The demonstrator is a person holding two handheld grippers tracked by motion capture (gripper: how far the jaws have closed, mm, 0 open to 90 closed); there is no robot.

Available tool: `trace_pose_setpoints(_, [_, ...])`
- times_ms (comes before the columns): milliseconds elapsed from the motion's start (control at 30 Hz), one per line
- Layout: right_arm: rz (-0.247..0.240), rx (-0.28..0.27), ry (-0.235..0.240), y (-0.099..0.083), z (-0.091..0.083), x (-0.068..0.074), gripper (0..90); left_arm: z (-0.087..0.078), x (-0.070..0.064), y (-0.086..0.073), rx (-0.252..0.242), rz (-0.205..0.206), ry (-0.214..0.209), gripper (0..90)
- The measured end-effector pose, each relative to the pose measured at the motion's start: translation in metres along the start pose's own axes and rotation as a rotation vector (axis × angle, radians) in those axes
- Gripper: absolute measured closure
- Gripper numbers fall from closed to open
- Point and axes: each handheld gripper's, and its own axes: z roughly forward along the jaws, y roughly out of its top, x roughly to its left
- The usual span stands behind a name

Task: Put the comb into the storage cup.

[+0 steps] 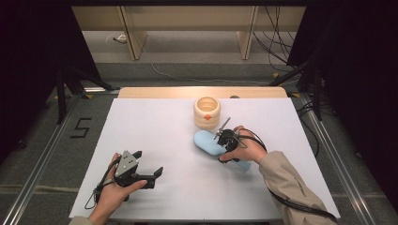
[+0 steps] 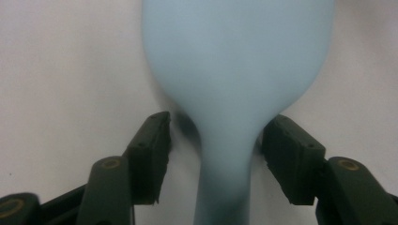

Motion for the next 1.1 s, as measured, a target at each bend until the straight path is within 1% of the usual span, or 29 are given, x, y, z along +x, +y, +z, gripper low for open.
trace_pose_setpoints(67, [0.008, 0.005, -0.002, 0.0011, -0.0002, 0.0014, 46.8, -0.0001, 0.0001, 0.0, -0.001, -0.002, 0.0, 0.4])
trace_pose_setpoints(133, [-0.016, 0.004, -0.007, 0.0017, 0.0007, 0.0008, 48.5, 0.0, 0.0001, 0.0, 0.0, -0.001, 0.001, 0.4])
trace_pose_setpoints(267, [-0.005, 0.027, -0.006, 0.0044, -0.0002, 0.0031, 52.1, 0.0, 0.0001, 0.0, 0.0, 0.0, 0.001, 0.4])
trace_pose_setpoints(333, [0.001, 0.032, -0.011, 0.0052, -0.0007, 0.0037, 56.7, 0.0, 0.0001, -0.0002, 0.0, -0.001, 0.0, 0.4])
trace_pose_setpoints(367, [0.002, 0.033, -0.014, 0.0057, -0.0007, 0.0034, 61.1, 0.0, 0.0001, -0.0002, 0.001, -0.001, 0.001, 0.4])
trace_pose_setpoints(400, [0.002, 0.033, -0.014, 0.0057, -0.0007, 0.0034, 61.1, -0.0001, 0.0001, -0.0001, 0.0, 0.0, 0.001, 0.4])
trace_pose_setpoints(467, [0.011, 0.036, -0.015, 0.0063, -0.0011, 0.0041, 64.7, -0.0001, 0.0, -0.0001, 0.0, 0.0, 0.001, 0.4])
trace_pose_setpoints(500, [0.008, 0.036, -0.017, 0.0063, -0.001, 0.0041, 65.0, -0.0001, 0.0001, -0.0001, 0.0, 0.0, 0.001, 0.4])
trace_pose_setpoints(533, [0.019, 0.037, -0.02, 0.0064, -0.0009, 0.0048, 65.7, 0.0, 0.0001, -0.0002, 0.0, 0.0, 0.0, 0.5])
trace_pose_setpoints(667, [0.033, 0.041, -0.019, 0.0065, -0.0011, 0.0056, 68.3, 0.0001, -0.0001, -0.0002, 0.0, 0.0, 0.0, 0.5])
trace_pose_setpoints(1000, [0.062, 0.047, -0.025, 0.0063, -0.0017, 0.0073, 69.9, 0.0003, 0.0, -0.0005, 0.002, 0.0, -0.001, 0.5])
trace_pose_setpoints(1100, [0.063, 0.043, -0.026, 0.006, -0.0017, 0.0077, 70.0, 0.0004, -0.0001, -0.0006, 0.002, 0.0, -0.002, 0.5])
